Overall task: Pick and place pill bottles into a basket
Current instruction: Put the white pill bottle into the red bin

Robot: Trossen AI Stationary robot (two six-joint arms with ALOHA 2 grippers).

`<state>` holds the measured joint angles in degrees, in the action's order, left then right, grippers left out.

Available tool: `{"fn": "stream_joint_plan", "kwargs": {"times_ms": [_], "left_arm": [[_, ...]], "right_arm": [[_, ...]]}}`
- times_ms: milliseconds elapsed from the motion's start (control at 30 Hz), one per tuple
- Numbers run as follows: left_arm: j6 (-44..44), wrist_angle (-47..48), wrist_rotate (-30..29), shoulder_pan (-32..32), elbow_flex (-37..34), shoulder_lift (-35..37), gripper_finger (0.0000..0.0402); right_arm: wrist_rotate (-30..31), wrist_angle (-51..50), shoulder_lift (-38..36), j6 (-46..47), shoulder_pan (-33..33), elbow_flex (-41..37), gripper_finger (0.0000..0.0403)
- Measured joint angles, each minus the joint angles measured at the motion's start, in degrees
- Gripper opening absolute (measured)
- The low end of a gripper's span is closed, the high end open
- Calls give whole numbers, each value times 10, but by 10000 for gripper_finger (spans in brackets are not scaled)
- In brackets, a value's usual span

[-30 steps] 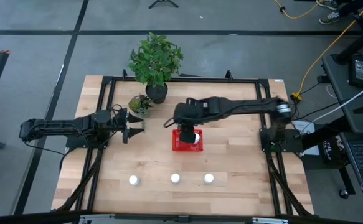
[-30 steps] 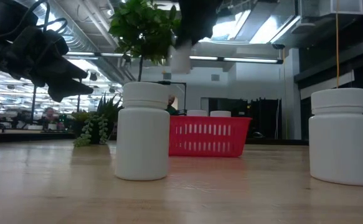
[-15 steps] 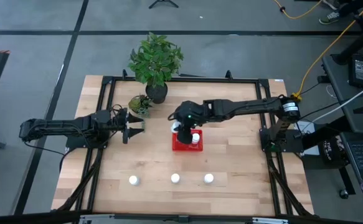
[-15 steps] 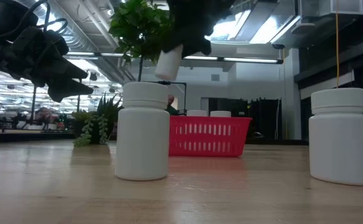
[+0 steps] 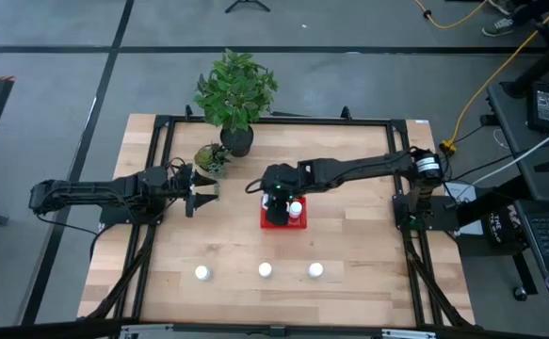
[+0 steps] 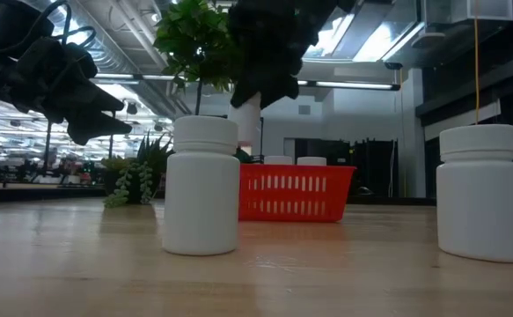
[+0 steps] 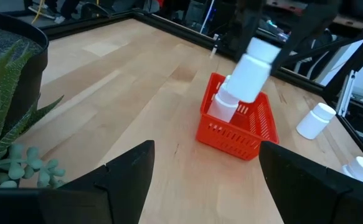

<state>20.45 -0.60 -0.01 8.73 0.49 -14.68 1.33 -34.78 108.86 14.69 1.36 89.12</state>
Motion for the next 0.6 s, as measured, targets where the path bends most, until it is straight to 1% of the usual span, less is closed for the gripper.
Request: {"fn": "stream_joint_plan", "kwargs": {"times_ms": [167, 600], "left_arm": [[0, 0, 0, 0, 0, 0, 281], [4, 0, 0, 0, 0, -1, 281]], "right_arm": [[-1, 2, 24, -6, 0, 0, 164], [-9, -3, 55, -16, 0, 0, 164]]}}
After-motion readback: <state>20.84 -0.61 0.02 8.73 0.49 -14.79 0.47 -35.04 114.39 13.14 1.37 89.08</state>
